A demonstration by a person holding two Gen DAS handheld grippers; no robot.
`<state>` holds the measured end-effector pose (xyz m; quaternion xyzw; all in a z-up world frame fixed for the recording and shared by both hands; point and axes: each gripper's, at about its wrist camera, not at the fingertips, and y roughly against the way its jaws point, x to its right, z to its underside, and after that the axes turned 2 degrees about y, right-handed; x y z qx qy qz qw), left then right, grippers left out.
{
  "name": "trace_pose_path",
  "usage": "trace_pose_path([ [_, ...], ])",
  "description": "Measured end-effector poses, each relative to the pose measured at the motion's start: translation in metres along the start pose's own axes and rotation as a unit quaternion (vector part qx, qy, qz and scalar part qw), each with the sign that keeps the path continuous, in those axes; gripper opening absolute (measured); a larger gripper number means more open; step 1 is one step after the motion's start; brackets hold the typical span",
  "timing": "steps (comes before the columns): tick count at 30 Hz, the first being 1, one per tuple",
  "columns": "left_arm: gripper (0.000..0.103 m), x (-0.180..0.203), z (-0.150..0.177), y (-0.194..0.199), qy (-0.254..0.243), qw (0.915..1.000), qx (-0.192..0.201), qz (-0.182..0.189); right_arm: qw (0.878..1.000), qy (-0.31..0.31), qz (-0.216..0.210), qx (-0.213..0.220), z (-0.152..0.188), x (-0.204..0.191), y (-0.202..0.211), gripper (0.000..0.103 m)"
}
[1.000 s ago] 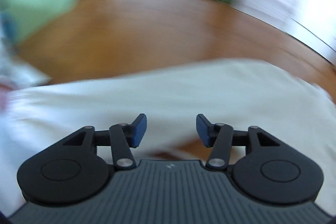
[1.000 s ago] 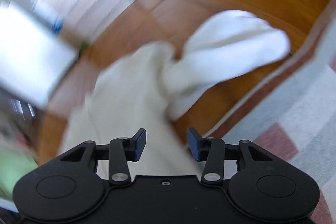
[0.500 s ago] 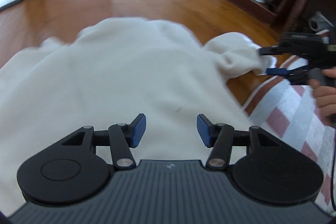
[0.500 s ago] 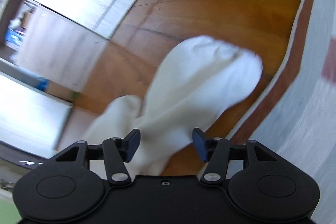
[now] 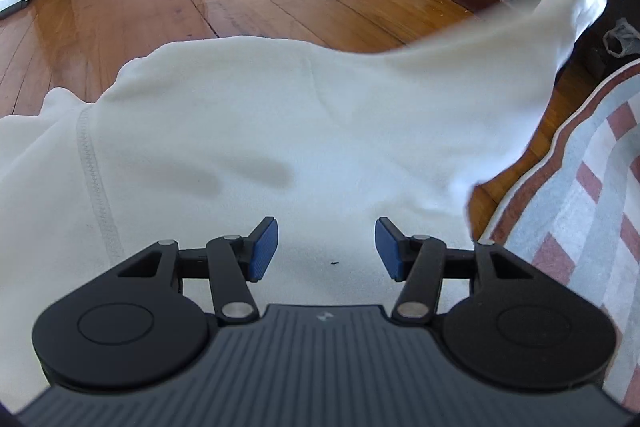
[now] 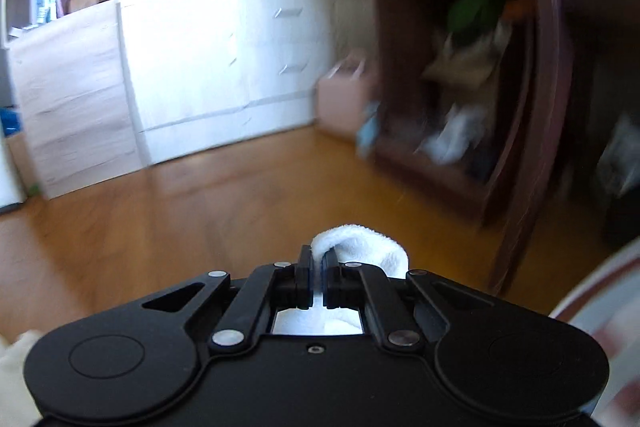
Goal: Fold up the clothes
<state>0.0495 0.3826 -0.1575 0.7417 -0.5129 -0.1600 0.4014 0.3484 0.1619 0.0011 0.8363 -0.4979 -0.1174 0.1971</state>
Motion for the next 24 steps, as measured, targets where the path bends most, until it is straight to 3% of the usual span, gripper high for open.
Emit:
trace_pose_path([
  [3, 0.058, 0.002, 0.004, -0.006, -0.008, 0.9999, -0.011, -0.006, 0.995, 0.061, 0.078, 0.012, -0.023, -0.001, -0.013, 0.005],
  [4, 0.060, 0.002, 0.006, -0.008, -0.010, 0.9998, -0.013, -0.010, 0.990, 0.092, 0.111, 0.004, -0.022, -0.004, -0.023, 0.010],
  [6, 0.060, 0.003, 0.010, -0.013, -0.012, 0.9994, -0.025, -0.019, 0.977, 0.145, 0.156, -0.015, -0.013, -0.010, -0.040, 0.053],
  [8, 0.060, 0.002, 0.014, -0.013, -0.002, 0.9994, -0.031, -0.018, 0.978, 0.137, 0.154, -0.032, 0.000, -0.008, -0.041, 0.067],
  [10, 0.060, 0.000, 0.018, -0.010, 0.011, 0.9994, -0.032, -0.012, 0.979, 0.129, 0.152, -0.048, 0.013, -0.005, -0.042, 0.068],
  [14, 0.060, 0.004, 0.019, 0.000, 0.005, 0.9998, -0.021, -0.004, 0.986, 0.040, 0.114, -0.114, 0.044, 0.022, -0.043, 0.070],
  [17, 0.060, 0.010, 0.017, 0.005, 0.001, 0.9999, -0.013, 0.011, 0.979, -0.047, 0.098, -0.172, 0.072, 0.049, -0.048, 0.071],
  [20, 0.060, 0.015, 0.017, 0.005, 0.009, 0.9995, -0.011, 0.030, 0.961, -0.156, 0.068, -0.216, 0.104, 0.074, -0.056, 0.071],
  [23, 0.060, 0.009, 0.022, 0.006, 0.038, 0.9983, -0.030, 0.032, 0.933, -0.248, 0.042, -0.255, 0.136, 0.085, -0.067, 0.071],
  [24, 0.060, 0.005, 0.025, 0.008, 0.057, 0.9971, -0.040, 0.031, 0.924, -0.271, 0.037, -0.268, 0.145, 0.085, -0.072, 0.075],
])
